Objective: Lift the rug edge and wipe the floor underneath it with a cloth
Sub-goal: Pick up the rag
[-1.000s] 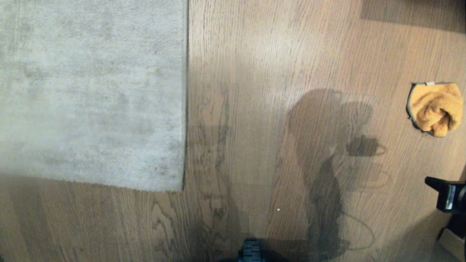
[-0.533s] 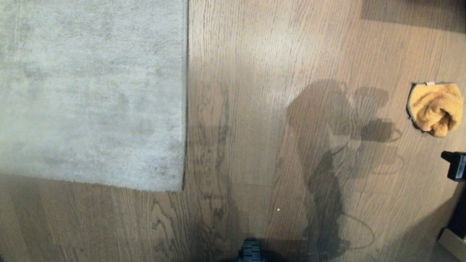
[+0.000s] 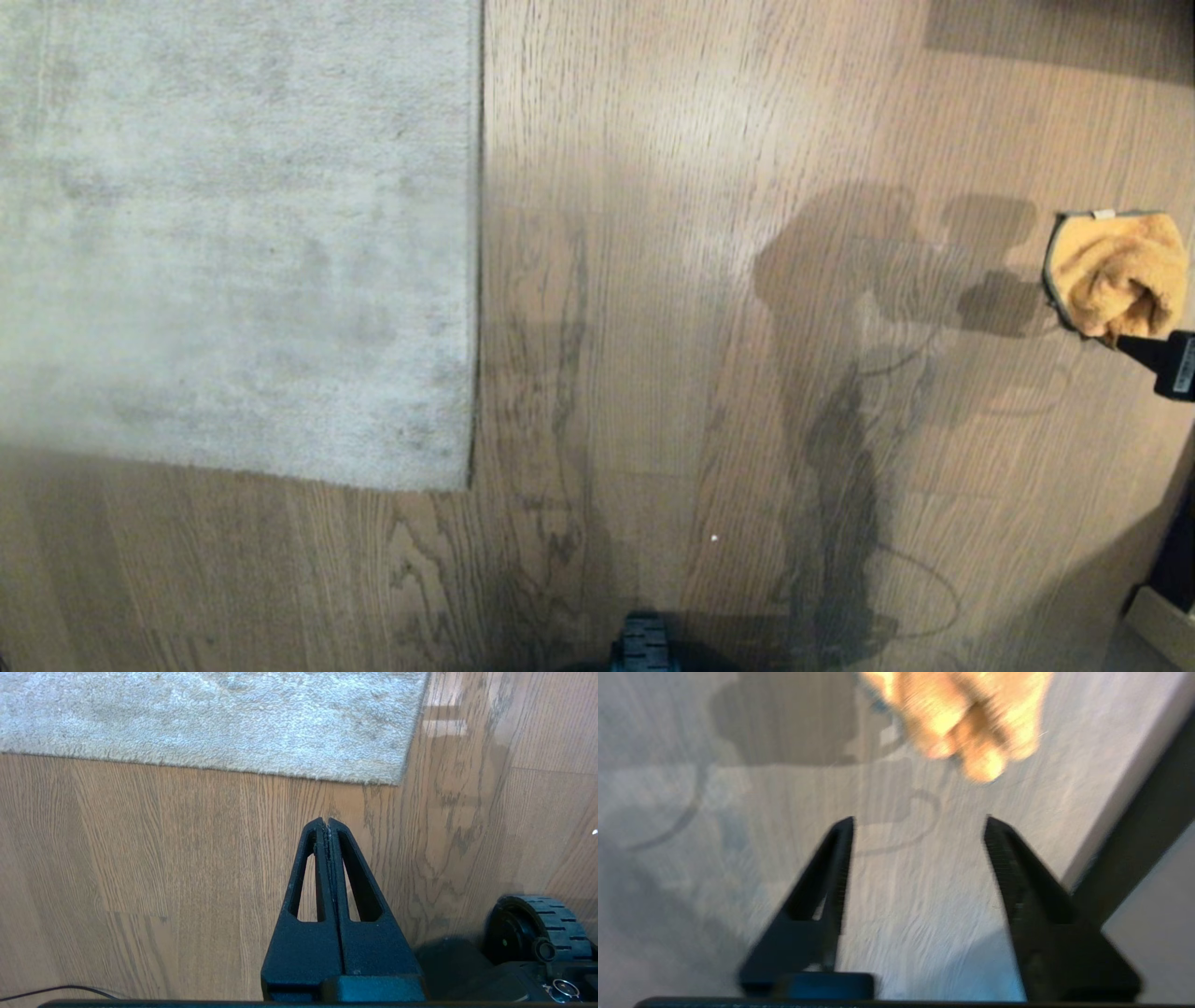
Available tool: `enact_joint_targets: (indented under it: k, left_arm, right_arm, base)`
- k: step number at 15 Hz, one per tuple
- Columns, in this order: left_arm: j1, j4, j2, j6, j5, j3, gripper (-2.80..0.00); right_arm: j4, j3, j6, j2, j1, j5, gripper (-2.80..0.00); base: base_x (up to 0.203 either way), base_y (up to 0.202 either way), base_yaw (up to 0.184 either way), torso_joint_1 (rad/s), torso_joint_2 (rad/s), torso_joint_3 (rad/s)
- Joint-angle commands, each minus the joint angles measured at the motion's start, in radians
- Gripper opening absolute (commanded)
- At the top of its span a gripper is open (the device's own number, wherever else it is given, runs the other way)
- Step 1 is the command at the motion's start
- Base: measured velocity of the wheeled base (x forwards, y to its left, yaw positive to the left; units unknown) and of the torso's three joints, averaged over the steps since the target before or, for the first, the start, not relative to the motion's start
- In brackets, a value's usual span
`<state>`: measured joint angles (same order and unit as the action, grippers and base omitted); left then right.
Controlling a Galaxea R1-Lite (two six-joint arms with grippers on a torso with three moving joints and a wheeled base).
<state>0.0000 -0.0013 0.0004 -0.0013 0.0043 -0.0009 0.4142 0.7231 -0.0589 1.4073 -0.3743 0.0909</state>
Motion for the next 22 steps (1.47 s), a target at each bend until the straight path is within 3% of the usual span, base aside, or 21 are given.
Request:
enact_joint_targets:
  k: [1, 9, 13, 22]
  left_arm:
    - [0.0, 0.0, 0.0, 0.0, 0.0, 0.001, -2.8]
    - [0.0, 0.0, 0.0, 0.0, 0.0, 0.001, -2.8]
    - [0.0, 0.0, 0.0, 0.0, 0.0, 0.001, -2.8]
    - [0.0, 0.0, 0.0, 0.0, 0.0, -0.001, -2.8]
  right_arm:
    - [0.004, 0.031, 0.001, 0.033, -0.021, 0.001, 0.0]
    - [0.087, 0.121, 0.013, 0.169, -0.061, 0.003, 0.0]
    - [0.09, 0.193, 0.088, 0.233, -0.086, 0.003, 0.0]
    - [0.112, 0.268, 0.154, 0.314, -0.089, 0.004, 0.0]
  base:
    - [0.0, 0.0, 0.0, 0.0, 0.0, 0.0]
    - [0.0, 0.0, 0.0, 0.0, 0.0, 0.0]
    - [0.0, 0.0, 0.0, 0.0, 0.0, 0.0]
    - [0.0, 0.0, 0.0, 0.0, 0.0, 0.0]
